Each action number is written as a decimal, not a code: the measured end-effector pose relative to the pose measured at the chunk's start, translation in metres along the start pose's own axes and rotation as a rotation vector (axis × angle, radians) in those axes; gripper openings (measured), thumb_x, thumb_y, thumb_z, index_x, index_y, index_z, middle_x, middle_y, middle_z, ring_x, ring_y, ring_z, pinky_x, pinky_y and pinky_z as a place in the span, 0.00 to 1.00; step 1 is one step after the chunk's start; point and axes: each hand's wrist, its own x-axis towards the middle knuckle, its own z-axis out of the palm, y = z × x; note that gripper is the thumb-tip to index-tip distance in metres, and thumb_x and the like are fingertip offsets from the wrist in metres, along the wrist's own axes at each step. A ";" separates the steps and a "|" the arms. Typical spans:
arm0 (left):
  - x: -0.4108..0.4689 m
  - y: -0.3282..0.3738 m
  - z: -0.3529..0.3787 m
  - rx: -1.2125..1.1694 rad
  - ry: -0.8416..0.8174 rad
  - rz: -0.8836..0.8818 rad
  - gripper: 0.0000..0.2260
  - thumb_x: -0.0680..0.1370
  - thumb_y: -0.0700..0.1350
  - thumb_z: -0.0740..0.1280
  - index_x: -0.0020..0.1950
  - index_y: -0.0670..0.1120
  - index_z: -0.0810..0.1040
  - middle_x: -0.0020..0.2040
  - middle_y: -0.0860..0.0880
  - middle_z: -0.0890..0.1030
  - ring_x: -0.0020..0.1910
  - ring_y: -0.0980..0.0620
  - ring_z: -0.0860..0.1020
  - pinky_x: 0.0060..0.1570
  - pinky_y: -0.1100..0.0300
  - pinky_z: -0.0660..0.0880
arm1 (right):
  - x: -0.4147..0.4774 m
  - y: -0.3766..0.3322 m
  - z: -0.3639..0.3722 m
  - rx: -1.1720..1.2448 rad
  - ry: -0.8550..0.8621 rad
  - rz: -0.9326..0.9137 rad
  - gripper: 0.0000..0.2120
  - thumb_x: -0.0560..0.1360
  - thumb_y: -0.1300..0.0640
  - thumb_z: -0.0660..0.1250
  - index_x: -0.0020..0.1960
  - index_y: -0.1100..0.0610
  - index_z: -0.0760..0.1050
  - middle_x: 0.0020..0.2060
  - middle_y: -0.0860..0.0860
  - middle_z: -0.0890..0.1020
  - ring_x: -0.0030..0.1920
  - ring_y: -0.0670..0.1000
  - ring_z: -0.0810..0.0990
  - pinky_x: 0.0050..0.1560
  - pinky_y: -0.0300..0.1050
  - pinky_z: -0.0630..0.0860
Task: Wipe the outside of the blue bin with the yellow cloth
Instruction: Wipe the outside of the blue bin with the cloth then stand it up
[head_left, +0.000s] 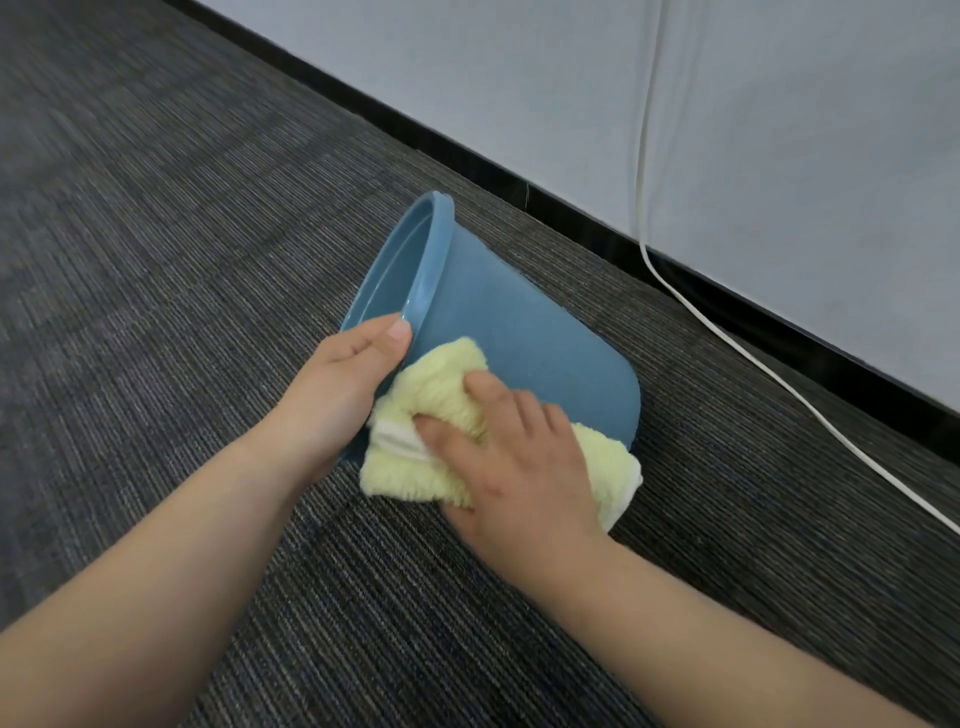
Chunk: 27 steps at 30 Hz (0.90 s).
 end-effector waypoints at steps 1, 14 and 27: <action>0.000 -0.001 -0.001 0.002 0.009 0.003 0.14 0.76 0.48 0.56 0.41 0.51 0.81 0.37 0.55 0.85 0.38 0.59 0.82 0.35 0.67 0.77 | 0.000 0.002 0.000 0.006 -0.011 -0.012 0.29 0.48 0.49 0.78 0.49 0.51 0.80 0.49 0.59 0.82 0.36 0.57 0.79 0.38 0.44 0.75; -0.001 -0.005 -0.006 0.228 0.189 0.113 0.11 0.75 0.49 0.59 0.56 0.61 0.72 0.52 0.58 0.80 0.54 0.56 0.77 0.60 0.49 0.71 | 0.010 0.036 0.003 0.075 0.038 0.291 0.26 0.61 0.56 0.75 0.58 0.57 0.74 0.60 0.65 0.72 0.53 0.65 0.73 0.50 0.57 0.71; 0.002 -0.005 -0.011 0.293 0.164 0.154 0.19 0.78 0.42 0.56 0.53 0.69 0.67 0.34 0.66 0.82 0.37 0.68 0.79 0.36 0.75 0.73 | 0.010 0.065 0.006 0.109 0.082 0.500 0.25 0.68 0.53 0.68 0.63 0.53 0.69 0.64 0.59 0.66 0.58 0.61 0.69 0.53 0.51 0.68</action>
